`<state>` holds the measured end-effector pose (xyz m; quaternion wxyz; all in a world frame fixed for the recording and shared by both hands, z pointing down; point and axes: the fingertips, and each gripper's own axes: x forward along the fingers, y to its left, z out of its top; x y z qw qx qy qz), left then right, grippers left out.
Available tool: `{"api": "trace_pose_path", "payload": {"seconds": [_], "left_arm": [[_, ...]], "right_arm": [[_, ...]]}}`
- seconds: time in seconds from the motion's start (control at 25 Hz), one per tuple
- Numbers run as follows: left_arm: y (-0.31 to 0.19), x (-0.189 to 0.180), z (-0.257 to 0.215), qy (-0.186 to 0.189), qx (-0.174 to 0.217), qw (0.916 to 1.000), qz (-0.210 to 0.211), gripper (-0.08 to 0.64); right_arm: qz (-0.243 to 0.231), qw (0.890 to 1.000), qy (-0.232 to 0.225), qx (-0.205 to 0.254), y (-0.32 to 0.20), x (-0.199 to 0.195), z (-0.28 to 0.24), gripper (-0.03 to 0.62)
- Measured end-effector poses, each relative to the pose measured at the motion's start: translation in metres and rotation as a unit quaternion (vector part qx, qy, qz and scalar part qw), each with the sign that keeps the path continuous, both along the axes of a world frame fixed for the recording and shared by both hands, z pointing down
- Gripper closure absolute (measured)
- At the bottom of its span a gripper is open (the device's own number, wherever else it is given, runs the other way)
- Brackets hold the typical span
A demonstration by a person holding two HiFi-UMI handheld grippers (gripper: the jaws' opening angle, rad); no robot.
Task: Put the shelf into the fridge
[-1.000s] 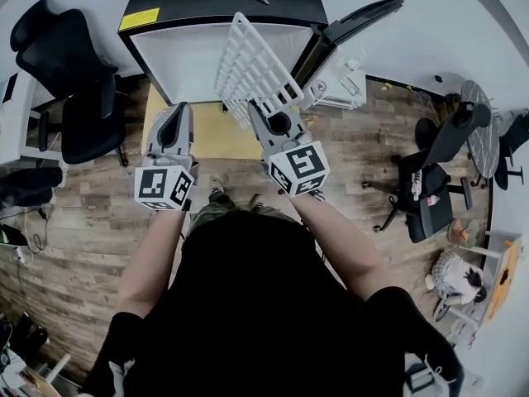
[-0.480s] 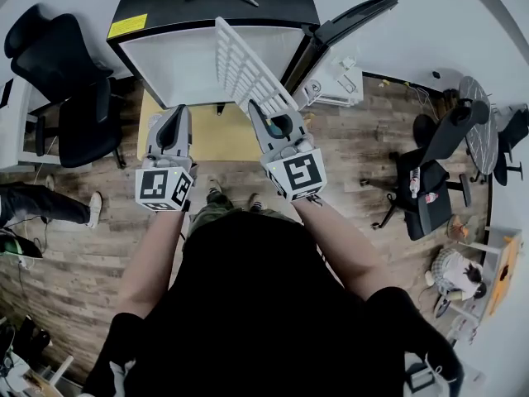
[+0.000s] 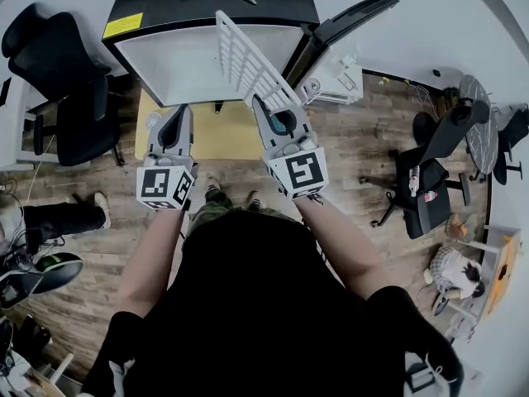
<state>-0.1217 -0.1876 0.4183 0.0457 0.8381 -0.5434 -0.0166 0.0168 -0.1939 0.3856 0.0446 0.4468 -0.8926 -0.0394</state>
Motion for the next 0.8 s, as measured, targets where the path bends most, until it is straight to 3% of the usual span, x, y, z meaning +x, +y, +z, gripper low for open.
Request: {"api": "trace_pose_path", "payload": {"seconds": [0.8], "left_arm": [[-0.007,0.011,0.004,-0.014,-0.002,0.9999,0.006,0.541]], "right_arm": [[0.007,1.0,0.009,0.0,-0.008,0.01,0.01,0.552]]}}
